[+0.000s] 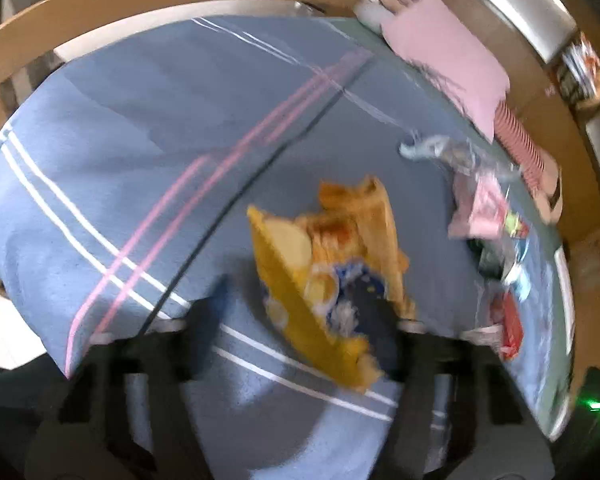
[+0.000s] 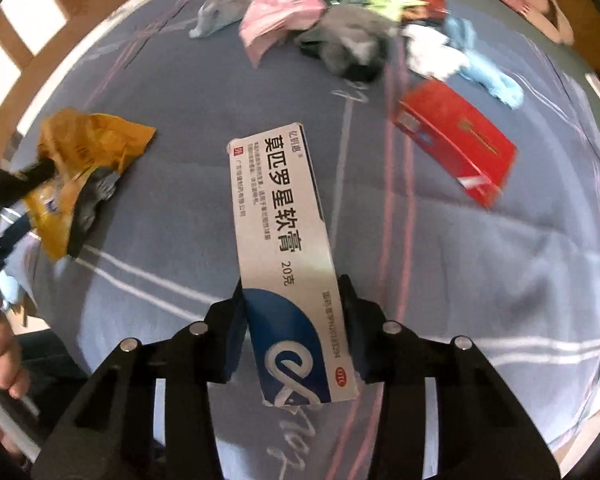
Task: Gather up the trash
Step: 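Grasp the white-and-blue ointment box with the right gripper while the left holds the chip bag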
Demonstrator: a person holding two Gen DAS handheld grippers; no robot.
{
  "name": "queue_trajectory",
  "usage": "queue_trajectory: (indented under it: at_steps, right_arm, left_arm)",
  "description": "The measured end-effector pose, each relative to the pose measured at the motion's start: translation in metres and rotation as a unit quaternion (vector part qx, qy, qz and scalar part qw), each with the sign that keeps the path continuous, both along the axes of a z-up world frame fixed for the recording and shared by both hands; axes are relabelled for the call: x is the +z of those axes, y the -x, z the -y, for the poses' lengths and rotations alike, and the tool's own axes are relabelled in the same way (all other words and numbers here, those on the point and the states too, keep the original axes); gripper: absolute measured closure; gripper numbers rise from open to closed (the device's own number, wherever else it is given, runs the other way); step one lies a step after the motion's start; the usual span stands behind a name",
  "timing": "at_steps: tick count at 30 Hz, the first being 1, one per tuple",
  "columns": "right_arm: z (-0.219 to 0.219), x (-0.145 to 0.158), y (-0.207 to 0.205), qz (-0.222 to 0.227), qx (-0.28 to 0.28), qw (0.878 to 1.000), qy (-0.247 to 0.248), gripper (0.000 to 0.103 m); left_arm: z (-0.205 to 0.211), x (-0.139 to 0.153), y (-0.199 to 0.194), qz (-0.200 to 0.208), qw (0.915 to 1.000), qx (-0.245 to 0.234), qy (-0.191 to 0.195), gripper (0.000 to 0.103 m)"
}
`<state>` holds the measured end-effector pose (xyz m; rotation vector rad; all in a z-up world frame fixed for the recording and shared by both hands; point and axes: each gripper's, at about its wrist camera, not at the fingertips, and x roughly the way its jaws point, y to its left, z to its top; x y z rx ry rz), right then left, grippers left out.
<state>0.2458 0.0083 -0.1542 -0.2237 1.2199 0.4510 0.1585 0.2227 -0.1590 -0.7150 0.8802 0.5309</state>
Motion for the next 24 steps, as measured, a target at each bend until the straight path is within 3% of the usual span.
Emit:
queue_trajectory:
  at_steps: [2, 7, 12, 19, 24]
  right_arm:
    - [0.019, 0.015, 0.01, 0.02, -0.024, 0.999, -0.017, 0.06]
    - [0.055, 0.039, 0.036, 0.064, -0.082, 0.993, -0.048, 0.059]
    - [0.073, 0.06, 0.043, 0.096, -0.118, 0.987, -0.054, 0.059]
    - [0.081, 0.081, 0.076, 0.143, -0.134, 0.978, -0.074, 0.059]
    - [0.087, 0.092, 0.104, 0.17, -0.126, 0.974, -0.083, 0.059]
  left_arm:
    - [0.003, -0.001, -0.001, 0.007, 0.9999, -0.012, 0.007, 0.067]
    - [0.015, 0.011, 0.003, 0.031, 0.999, -0.029, -0.018, 0.073]
    - [0.033, 0.037, 0.018, 0.058, 0.9929, -0.049, -0.092, 0.074]
    - [0.085, 0.075, 0.039, 0.107, 0.9677, -0.106, -0.203, 0.075]
    - [0.135, 0.106, 0.056, 0.135, 0.9372, -0.157, -0.281, 0.075]
